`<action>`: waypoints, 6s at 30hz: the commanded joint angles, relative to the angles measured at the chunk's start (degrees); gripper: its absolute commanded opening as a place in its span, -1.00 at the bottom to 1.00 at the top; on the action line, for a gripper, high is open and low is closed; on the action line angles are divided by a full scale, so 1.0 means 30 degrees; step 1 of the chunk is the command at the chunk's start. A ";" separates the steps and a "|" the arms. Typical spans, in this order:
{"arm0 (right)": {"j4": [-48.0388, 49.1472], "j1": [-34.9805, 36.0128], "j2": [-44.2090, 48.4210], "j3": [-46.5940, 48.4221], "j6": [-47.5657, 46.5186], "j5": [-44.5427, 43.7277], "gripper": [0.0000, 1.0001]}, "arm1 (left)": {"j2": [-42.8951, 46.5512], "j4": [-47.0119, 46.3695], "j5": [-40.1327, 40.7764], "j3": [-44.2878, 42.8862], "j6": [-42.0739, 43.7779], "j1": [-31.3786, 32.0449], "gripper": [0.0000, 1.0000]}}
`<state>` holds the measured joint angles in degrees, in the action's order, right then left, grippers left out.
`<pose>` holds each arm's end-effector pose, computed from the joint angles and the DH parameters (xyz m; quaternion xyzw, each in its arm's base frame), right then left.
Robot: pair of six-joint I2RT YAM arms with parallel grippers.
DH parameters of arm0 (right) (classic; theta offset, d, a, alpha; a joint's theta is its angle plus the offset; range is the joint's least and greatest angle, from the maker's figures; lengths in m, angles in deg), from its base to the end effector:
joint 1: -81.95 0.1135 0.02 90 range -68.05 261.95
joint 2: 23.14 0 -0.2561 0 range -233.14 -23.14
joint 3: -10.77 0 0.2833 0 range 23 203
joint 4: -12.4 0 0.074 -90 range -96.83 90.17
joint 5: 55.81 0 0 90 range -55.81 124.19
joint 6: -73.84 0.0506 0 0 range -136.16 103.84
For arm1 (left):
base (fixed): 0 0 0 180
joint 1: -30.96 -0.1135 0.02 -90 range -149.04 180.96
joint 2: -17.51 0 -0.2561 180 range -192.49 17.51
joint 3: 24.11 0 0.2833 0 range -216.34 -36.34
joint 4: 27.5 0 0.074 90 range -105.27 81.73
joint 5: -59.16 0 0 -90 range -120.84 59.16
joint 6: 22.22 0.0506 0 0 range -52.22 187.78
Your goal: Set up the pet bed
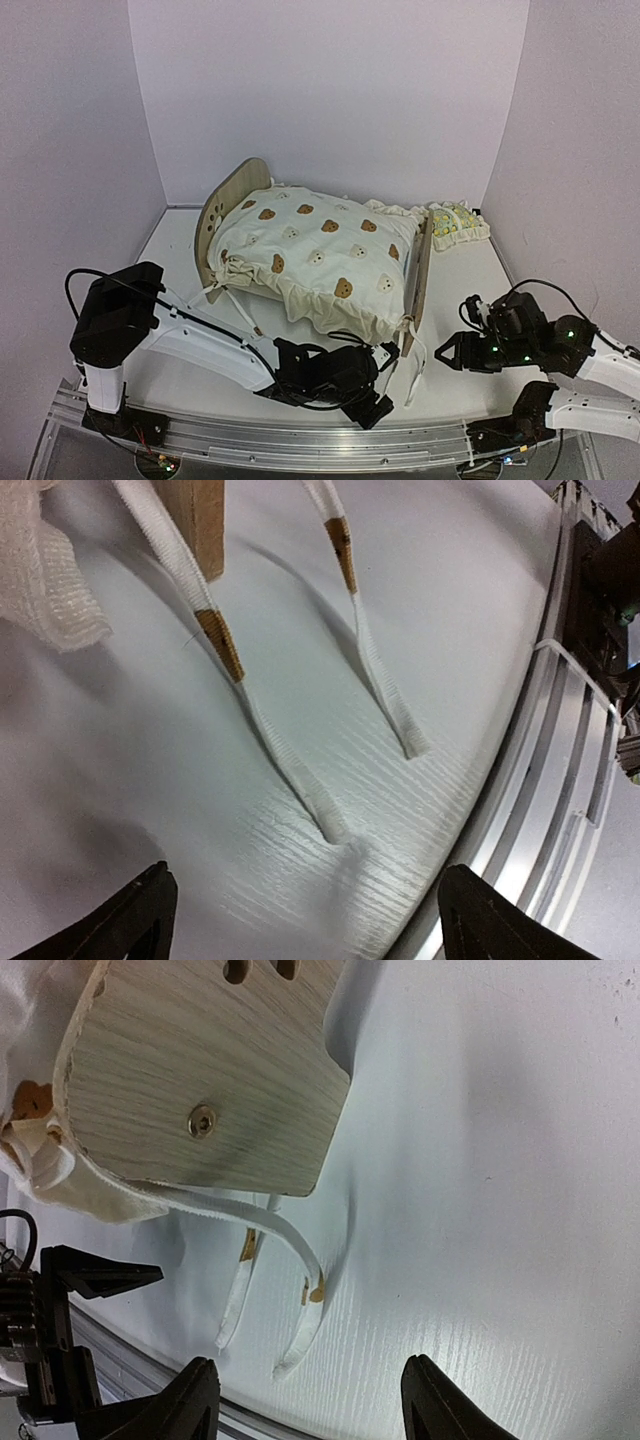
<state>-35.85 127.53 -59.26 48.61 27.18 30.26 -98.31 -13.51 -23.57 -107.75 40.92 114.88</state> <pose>0.1298 0.1275 0.1826 -0.0055 0.9284 0.2365 0.2865 0.0548 -0.4541 0.1036 0.4214 0.8247 -0.2732 0.2600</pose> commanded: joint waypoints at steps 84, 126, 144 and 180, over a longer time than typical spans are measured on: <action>1.1223 0.0065 -0.3946 -0.3701 -0.2622 -0.1311 -0.17 | -0.3404 0.3211 -0.2360 -0.9225 0.2640 -0.1405 -1.00; 1.1042 0.0068 -0.5383 -0.3413 0.0609 0.1716 -0.09 | -0.3775 0.0019 -0.3874 -0.7985 0.1926 -0.1454 -1.00; 1.1092 0.0067 -0.6359 -0.3677 0.0428 0.1619 -0.39 | -0.4425 0.0200 -0.3796 -0.8480 0.1923 -0.1440 -1.00; 1.1831 0.0069 -0.6463 -0.3844 0.0245 0.1476 -1.00 | -0.3716 0.0142 -0.3256 -0.6968 0.1259 -0.1442 -0.47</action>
<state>-1.15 127.51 -79.57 37.10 28.90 34.18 -111.28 -10.45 -34.79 -129.98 45.75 110.76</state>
